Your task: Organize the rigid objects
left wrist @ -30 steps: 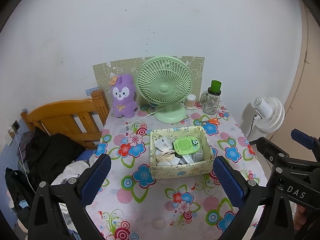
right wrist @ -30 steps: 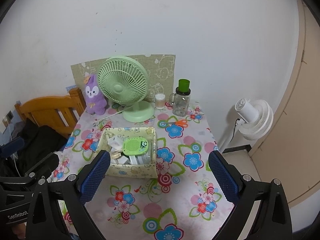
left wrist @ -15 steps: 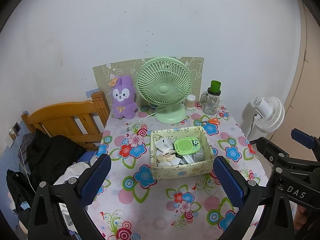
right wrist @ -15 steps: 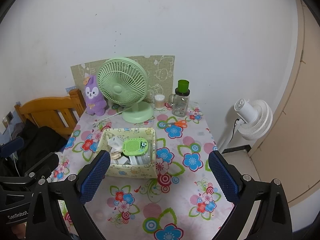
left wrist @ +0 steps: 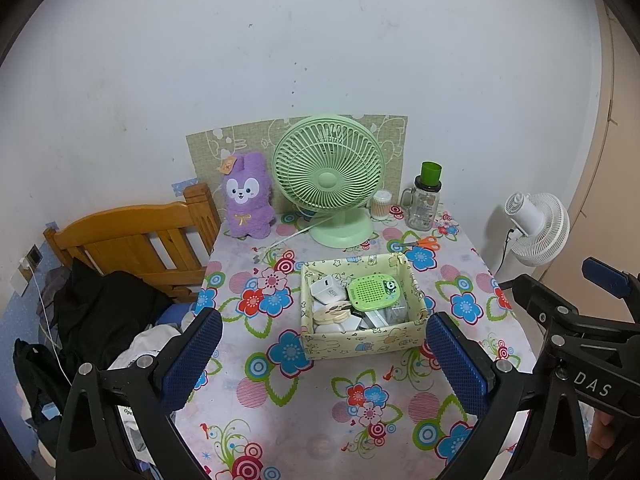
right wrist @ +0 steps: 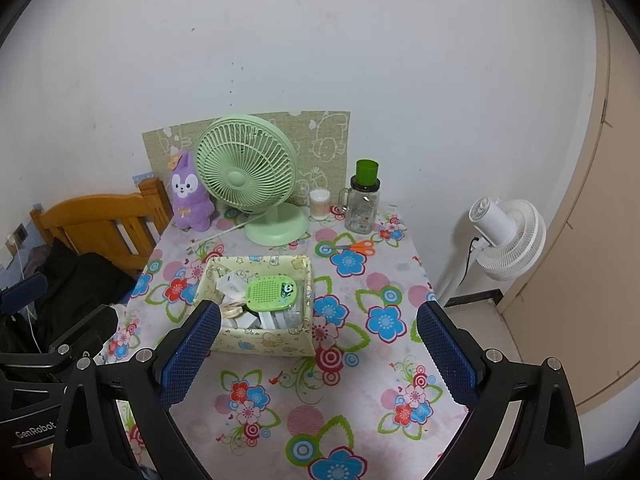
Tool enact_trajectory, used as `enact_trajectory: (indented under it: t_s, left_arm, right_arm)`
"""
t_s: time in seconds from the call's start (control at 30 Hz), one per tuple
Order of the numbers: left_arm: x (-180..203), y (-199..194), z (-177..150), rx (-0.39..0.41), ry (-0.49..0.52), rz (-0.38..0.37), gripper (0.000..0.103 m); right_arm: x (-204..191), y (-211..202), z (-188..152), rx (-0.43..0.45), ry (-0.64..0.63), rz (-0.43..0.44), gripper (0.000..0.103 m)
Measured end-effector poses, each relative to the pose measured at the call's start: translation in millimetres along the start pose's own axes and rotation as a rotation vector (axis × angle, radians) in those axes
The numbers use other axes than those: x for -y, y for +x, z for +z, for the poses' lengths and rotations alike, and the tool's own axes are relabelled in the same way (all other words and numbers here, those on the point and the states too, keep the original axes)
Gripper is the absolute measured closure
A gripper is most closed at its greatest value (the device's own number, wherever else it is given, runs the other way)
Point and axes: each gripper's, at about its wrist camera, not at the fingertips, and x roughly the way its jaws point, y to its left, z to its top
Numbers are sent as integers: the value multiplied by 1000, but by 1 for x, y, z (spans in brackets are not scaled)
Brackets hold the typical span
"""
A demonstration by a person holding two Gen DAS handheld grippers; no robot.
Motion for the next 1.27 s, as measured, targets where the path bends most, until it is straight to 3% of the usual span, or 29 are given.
enact_trajectory:
  t_s: [1.27]
  left_arm:
    - [-1, 10, 2, -19, -16, -11, 0]
  right_arm:
    - [1, 11, 2, -15, 8, 0, 3]
